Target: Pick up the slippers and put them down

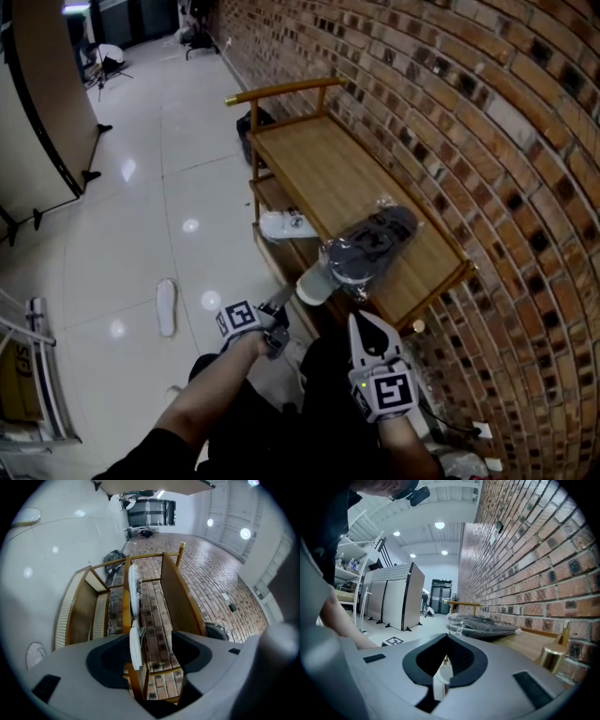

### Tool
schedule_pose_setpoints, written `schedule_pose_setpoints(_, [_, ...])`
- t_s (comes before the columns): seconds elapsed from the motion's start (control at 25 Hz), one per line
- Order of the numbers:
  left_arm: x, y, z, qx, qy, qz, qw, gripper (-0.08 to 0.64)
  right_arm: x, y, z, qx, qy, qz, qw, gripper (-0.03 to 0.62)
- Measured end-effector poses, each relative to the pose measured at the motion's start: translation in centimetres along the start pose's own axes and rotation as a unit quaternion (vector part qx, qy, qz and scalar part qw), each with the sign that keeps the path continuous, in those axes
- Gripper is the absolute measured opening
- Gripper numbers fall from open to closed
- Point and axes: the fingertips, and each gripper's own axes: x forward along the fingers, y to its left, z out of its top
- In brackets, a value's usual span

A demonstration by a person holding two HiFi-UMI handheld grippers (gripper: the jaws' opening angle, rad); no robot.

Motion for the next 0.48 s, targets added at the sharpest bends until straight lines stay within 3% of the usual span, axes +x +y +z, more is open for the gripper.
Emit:
schedule_pose_setpoints(0.08, [1.2,1.5,-0.3,0.01,0.006,0.02,0.9997,0.287,0.1,-0.2,0.0,-0.001,0.0,-0.001,1.0,0.011])
schedule_pose_setpoints(0.12, [1.8,2.1,-0.5,0.011,0.008,0.026,0.9996,0.332,0.1,-0.3,0.0,-0.002,0.0,-0.001,1.0,0.011])
schedule_pose_setpoints(0.36, [4.6,2.9,-1.6,-0.005,0.015,0.015,0.9998,0.346,0.0,-0.7,-0.4,0.002,0.003,0.0,1.0,0.011])
schedule_pose_setpoints(0.44, [4.9,3.7,-2.3,-0.009,0.016,0.029,0.9994,0.328,-0.2,-1.0,-0.4,0.01,0.003,-0.003,1.0,0.011])
schedule_pose_setpoints(0.48, [4.9,4.1,-2.6,-0.011,0.015,0.039,0.9991,0.244,-0.4,-1.0,-0.4,0.012,0.003,-0.005,1.0,0.011])
